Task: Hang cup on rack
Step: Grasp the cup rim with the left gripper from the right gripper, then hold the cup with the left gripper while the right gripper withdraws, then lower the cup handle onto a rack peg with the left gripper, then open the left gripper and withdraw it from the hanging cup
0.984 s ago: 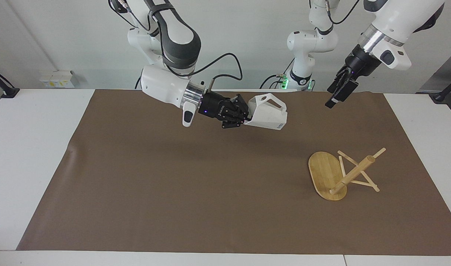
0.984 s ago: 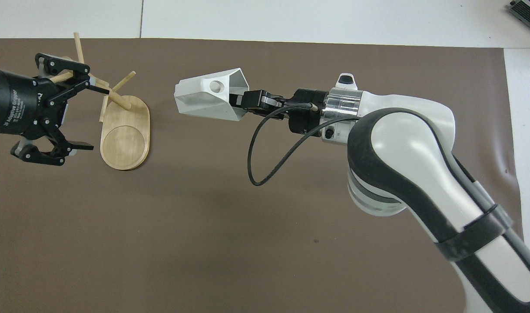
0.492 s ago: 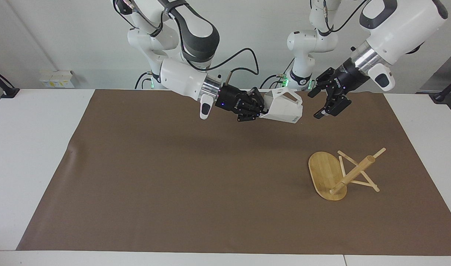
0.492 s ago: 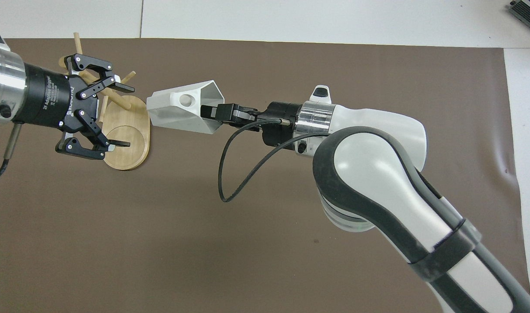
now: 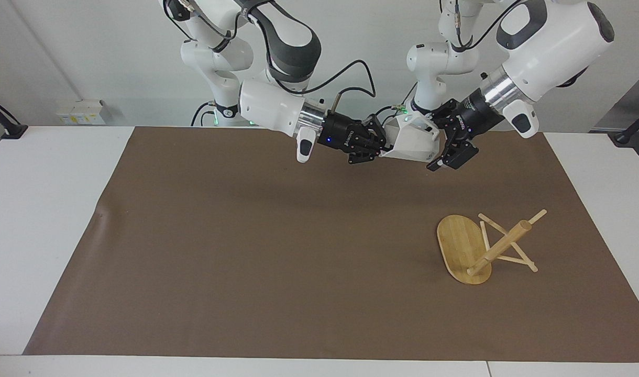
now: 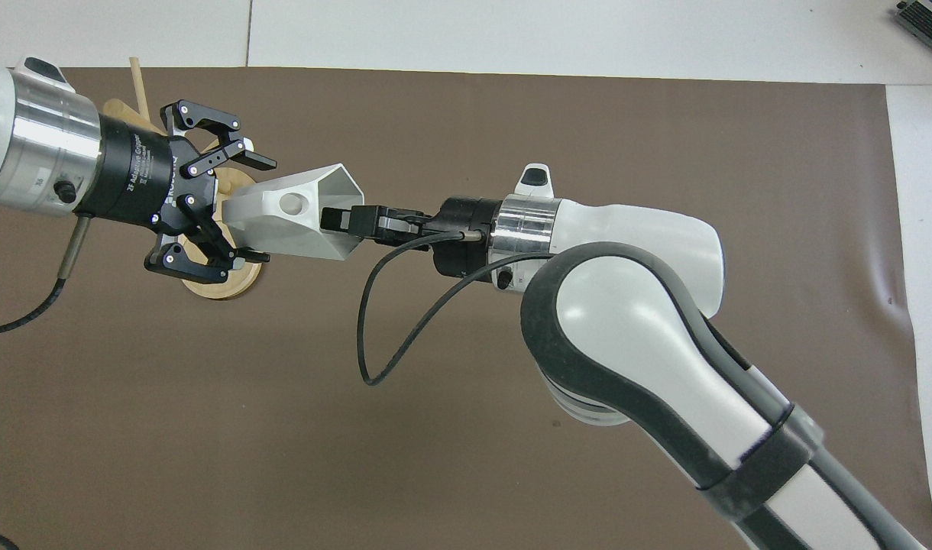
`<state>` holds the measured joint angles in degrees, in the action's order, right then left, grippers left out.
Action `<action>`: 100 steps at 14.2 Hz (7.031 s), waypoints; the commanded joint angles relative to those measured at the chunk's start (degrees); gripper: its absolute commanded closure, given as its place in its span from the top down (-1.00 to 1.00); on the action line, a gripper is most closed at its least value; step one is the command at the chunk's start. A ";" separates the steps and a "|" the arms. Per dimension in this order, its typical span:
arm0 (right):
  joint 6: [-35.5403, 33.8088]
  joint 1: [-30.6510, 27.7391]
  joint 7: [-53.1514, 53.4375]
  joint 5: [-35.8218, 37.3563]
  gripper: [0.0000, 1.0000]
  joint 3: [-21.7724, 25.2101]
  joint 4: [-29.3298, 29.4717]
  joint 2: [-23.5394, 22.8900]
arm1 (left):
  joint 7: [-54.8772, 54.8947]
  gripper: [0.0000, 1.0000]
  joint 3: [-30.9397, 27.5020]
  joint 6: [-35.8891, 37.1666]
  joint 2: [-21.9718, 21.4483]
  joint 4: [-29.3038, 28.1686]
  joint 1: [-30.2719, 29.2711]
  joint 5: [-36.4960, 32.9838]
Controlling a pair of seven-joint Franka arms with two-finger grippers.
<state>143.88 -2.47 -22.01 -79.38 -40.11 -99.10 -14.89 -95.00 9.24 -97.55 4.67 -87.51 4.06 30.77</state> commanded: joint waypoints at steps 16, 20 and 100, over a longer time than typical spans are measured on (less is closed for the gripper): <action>0.87 -0.43 2.59 -0.51 -0.24 -0.67 0.13 -0.22 | -5.11 -1.00 -0.71 -0.62 -0.28 0.24 -0.55 -0.18; 0.87 -0.43 4.43 -0.51 1.00 -0.67 0.13 -0.22 | -5.89 -1.00 -0.89 -0.97 -0.28 0.15 -0.64 -0.27; -55.29 -0.07 17.88 78.32 1.00 45.21 5.49 18.23 | -30.56 1.00 -1.33 -29.21 -6.95 -25.78 -7.31 -10.90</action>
<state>86.97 -3.17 -5.23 -1.06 4.42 -92.41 2.80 -132.94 7.59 -131.39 1.08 -113.05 -2.01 20.69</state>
